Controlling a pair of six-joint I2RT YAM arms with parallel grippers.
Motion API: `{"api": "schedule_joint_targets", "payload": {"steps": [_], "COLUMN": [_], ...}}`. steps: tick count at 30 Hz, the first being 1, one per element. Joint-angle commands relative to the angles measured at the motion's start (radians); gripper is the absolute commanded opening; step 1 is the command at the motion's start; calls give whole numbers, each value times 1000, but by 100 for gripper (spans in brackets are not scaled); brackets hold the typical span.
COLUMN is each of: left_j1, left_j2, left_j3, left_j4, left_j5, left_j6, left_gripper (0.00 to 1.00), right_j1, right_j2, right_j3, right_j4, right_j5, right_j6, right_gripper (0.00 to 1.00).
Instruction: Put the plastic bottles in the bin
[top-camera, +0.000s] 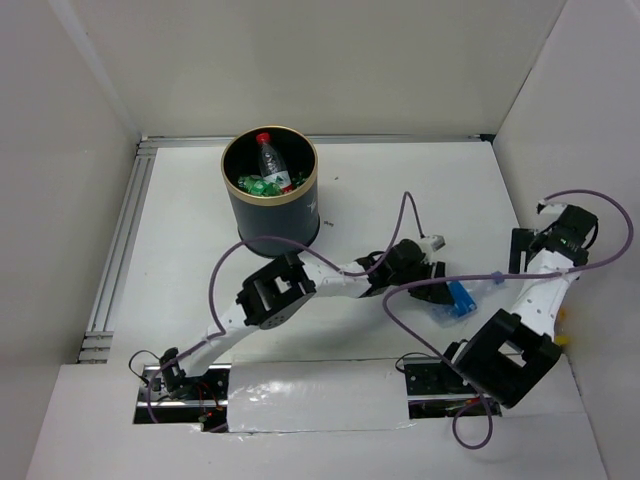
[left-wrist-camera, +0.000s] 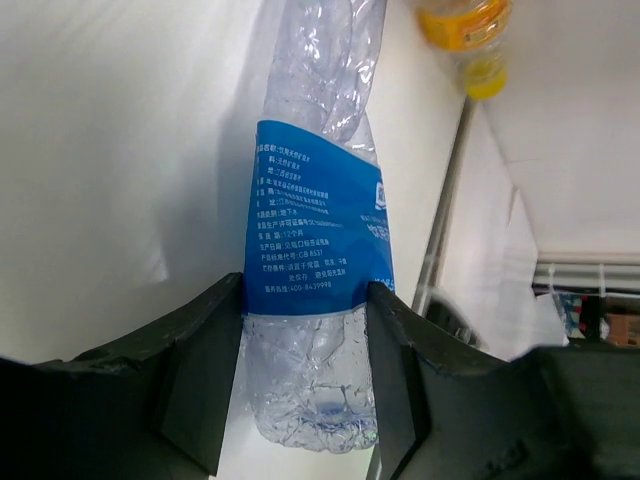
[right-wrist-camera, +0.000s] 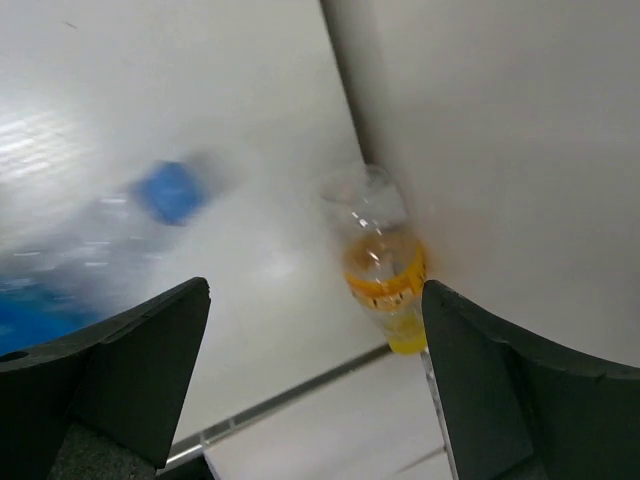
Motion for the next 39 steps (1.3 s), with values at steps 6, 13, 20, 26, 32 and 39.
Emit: {"api": "schedule_joint_targets", "payload": {"steps": [6, 13, 20, 26, 32, 39], "left_j1": [105, 137, 148, 254, 464, 590], "left_j2": [-411, -681, -902, -1063, -1096, -1094], "left_j3": [-435, -572, -523, -480, -500, -503], "left_j4": [114, 84, -102, -254, -341, -455], "left_j5": [-132, -191, -351, -593, -849, -892], "left_j6": [182, 312, 489, 595, 604, 618], "left_gripper": [0, 0, 0, 0, 0, 0], "right_j1": [-95, -105, -114, -143, -192, -218], "right_j2": [54, 112, 89, 118, 167, 189], "right_j3": [-76, -118, -87, -109, -118, -127], "right_j4": [8, 91, 102, 180, 219, 219], "right_j5": [65, 65, 23, 80, 101, 103], "right_j6": [-127, -138, -147, -147, -156, -195], "right_gripper": [100, 100, 100, 100, 100, 100]}}
